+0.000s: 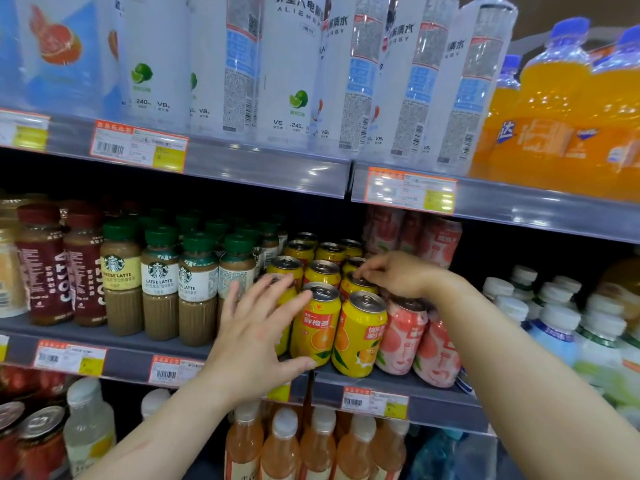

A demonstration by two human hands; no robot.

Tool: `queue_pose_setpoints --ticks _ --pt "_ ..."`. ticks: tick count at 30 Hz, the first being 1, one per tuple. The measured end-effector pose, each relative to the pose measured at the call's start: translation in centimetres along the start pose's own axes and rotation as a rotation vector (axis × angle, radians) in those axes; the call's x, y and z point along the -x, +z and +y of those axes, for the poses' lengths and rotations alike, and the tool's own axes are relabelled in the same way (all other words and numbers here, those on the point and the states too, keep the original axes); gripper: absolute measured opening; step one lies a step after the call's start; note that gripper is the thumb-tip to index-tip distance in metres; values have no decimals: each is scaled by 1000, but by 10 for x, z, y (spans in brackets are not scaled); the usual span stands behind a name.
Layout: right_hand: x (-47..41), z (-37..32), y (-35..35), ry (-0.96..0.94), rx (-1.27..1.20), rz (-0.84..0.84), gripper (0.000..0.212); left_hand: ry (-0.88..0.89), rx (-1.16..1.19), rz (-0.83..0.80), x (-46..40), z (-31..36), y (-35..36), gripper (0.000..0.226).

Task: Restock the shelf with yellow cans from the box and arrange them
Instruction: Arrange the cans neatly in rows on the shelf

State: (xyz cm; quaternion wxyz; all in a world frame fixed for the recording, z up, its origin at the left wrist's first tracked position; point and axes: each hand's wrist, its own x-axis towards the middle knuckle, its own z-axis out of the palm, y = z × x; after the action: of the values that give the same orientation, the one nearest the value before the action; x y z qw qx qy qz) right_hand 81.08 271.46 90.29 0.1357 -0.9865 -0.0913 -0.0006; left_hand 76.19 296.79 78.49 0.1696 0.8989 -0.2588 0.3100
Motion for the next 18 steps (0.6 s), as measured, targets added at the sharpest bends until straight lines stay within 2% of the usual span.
queue_pose_setpoints --ticks 7,13,18 --pt "14 5 9 -12 112 47 32 2 -85 -27 1 13 -1 83" --pt "15 10 18 3 14 77 35 -22 -109 -57 2 17 -2 87" --pt "21 18 19 -65 11 46 42 -34 -129 -80 0 22 -7 90"
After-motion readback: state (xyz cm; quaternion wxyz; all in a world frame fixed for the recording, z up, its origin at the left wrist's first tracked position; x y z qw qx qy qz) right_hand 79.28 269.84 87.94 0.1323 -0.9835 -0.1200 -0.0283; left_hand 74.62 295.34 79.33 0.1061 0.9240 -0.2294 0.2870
